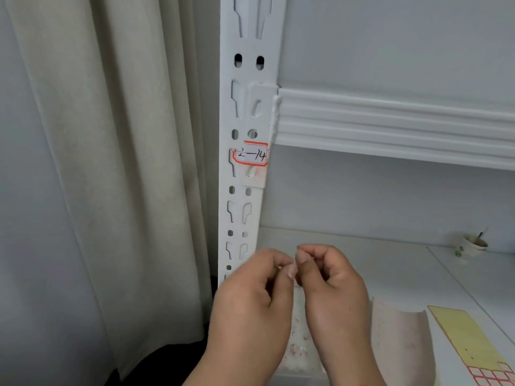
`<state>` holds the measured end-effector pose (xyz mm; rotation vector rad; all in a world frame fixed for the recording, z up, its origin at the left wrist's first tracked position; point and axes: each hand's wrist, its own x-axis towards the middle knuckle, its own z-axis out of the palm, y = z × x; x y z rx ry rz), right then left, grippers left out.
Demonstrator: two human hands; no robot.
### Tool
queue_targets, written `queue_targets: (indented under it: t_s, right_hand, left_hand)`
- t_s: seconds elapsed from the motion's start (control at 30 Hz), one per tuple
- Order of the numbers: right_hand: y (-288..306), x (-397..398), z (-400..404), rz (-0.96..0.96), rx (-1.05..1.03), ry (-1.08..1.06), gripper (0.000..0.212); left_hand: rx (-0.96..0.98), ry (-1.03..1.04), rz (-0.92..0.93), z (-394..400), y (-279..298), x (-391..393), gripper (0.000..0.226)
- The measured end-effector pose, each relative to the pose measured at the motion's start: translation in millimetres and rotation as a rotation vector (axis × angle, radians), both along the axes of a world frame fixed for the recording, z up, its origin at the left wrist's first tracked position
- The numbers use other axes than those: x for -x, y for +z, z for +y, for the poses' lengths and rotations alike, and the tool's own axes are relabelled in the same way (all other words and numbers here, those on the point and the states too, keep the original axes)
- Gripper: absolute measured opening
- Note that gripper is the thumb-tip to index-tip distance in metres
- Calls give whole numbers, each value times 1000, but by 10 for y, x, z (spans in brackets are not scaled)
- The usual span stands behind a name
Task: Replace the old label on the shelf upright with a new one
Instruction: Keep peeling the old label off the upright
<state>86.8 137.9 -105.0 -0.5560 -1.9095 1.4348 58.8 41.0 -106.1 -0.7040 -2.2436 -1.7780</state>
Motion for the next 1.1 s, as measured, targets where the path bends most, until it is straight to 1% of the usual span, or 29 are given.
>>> queue_targets:
  t_s: [0.07,0.13,0.23,0.3,0.37,0.5,0.63,0.7,0.8,0.87,0.97,1.1]
  right_hand:
    - [172,-16,-98,103,-51,16,15]
    - [316,-19,-215,196,-166,13,14]
    - [461,31,-364,313,-381,-44,6]
    - [516,98,-427,368,-488,-82,9]
    - [547,171,-469,404,-528,-108,15]
    - [589,313,-497,457,-496,-158,20]
    - [613,439,-522,472,-411,-168,24]
    - [621,492,-541,460,-329,-152,23]
    - [632,558,-559,447,-227,-120,21]
    - [636,586,-561,429,-242,-148,17]
    - [625,602,-553,421,-256,-173,20]
    - [606,607,-544,445,-276,-188,19]
  left_hand:
    - [-108,112,130,-84,134,39,19]
    - [-198,212,197,-167,289,105,14]
    - [-332,265,198,-251,495,207,12]
    - [-373,269,189,-282,576,266,9]
    - [-402,262,172,-283,626,314,11]
    - [-442,231,141,-256,700,362,26]
    - [-484,176,89,-209,712,330,33]
    - [-514,151,64,-196,691,319,34]
    - [-550,108,30,-184,656,310,30]
    - [-558,88,20,-186,647,313,31]
    - [-544,76,29,-182,639,314,30]
    - [-633,46,-10,-160,647,292,30]
